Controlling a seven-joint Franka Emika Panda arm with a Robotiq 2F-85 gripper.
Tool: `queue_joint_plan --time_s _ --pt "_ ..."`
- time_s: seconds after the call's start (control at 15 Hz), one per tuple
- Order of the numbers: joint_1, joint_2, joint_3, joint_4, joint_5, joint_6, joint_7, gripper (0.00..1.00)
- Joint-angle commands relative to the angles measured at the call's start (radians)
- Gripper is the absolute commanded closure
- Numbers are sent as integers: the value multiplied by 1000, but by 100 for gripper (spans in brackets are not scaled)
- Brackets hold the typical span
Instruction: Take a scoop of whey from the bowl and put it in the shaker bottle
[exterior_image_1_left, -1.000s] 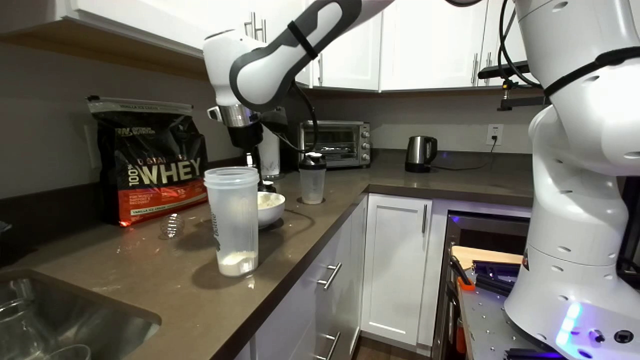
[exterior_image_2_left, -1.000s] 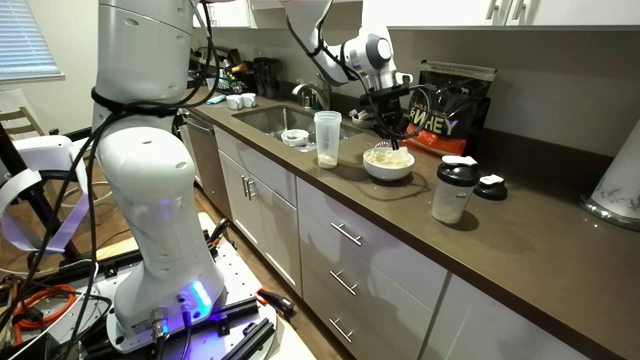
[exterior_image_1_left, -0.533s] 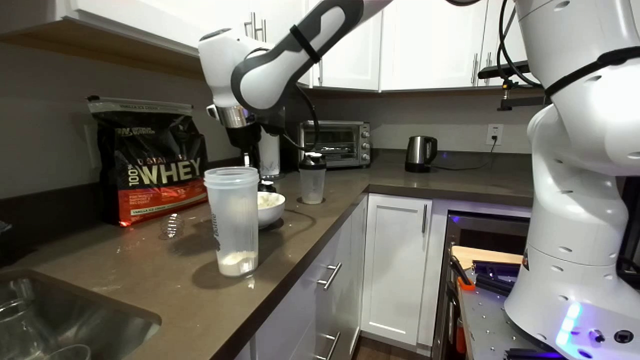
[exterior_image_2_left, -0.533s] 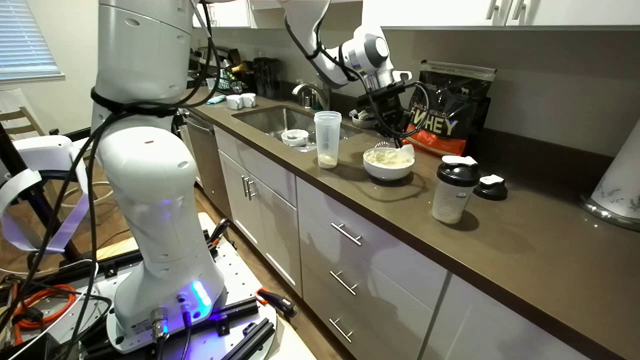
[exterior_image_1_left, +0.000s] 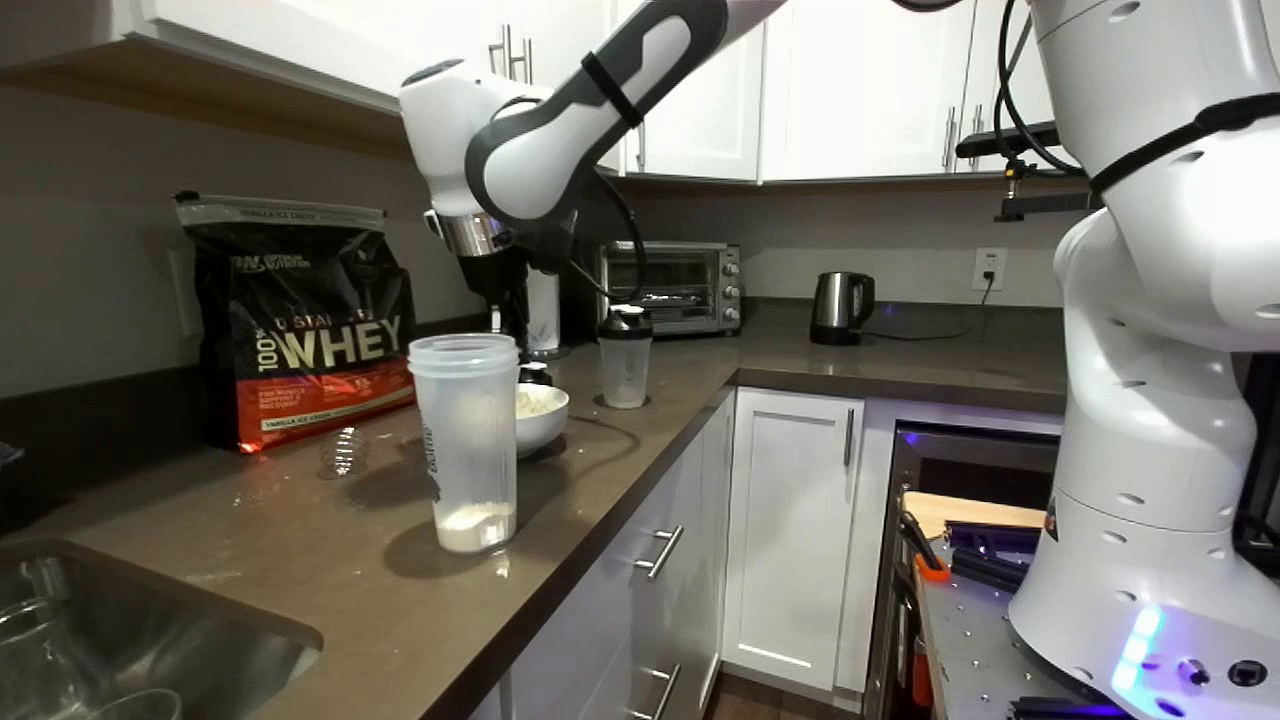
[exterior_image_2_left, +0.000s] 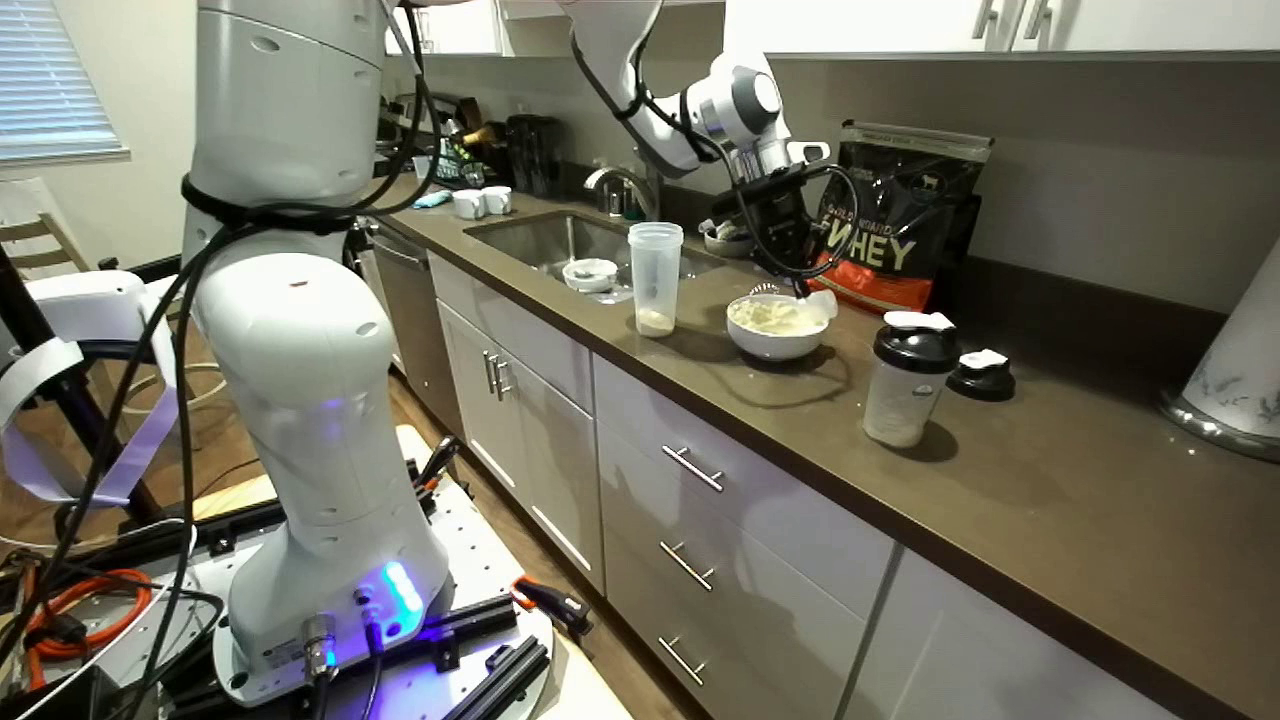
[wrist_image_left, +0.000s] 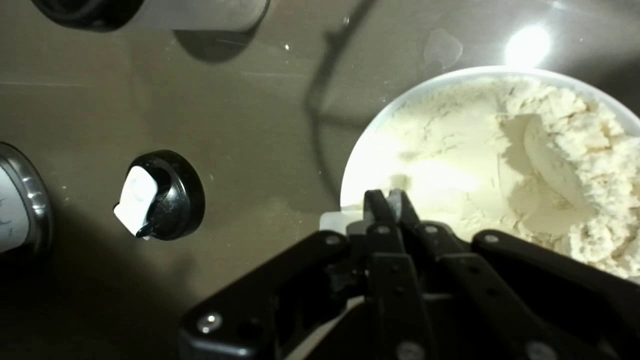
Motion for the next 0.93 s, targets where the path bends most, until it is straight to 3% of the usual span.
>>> queue_joint_plan --time_s 0.0,0.87 --pt "11 14 -4 14 -2 -16 67 99" --pt "65 30 -11 -4 -90 59 280 99"
